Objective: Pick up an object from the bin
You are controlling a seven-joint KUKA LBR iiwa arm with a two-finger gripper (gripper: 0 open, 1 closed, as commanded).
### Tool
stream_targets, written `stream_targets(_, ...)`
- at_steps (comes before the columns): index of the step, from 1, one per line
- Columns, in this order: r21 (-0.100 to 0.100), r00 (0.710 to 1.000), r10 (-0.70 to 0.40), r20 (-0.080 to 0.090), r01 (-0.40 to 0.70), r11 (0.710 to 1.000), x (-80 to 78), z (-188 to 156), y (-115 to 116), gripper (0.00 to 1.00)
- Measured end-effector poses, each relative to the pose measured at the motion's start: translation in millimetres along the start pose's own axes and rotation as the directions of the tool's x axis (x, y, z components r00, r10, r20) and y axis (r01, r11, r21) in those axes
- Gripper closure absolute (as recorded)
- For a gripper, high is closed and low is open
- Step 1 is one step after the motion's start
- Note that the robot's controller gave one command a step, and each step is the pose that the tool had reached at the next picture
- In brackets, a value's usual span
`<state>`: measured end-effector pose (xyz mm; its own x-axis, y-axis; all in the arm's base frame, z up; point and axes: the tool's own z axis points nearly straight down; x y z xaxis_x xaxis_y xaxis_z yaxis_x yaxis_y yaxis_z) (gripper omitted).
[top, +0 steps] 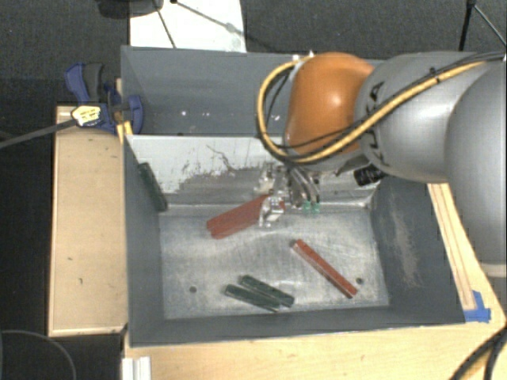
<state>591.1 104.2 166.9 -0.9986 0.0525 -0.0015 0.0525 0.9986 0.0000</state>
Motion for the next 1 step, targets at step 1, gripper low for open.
stream_targets(1,0.001,1.000,0.002,-0.006,-0.002,1.000,3.4,-39.1,-8.0,1.00)
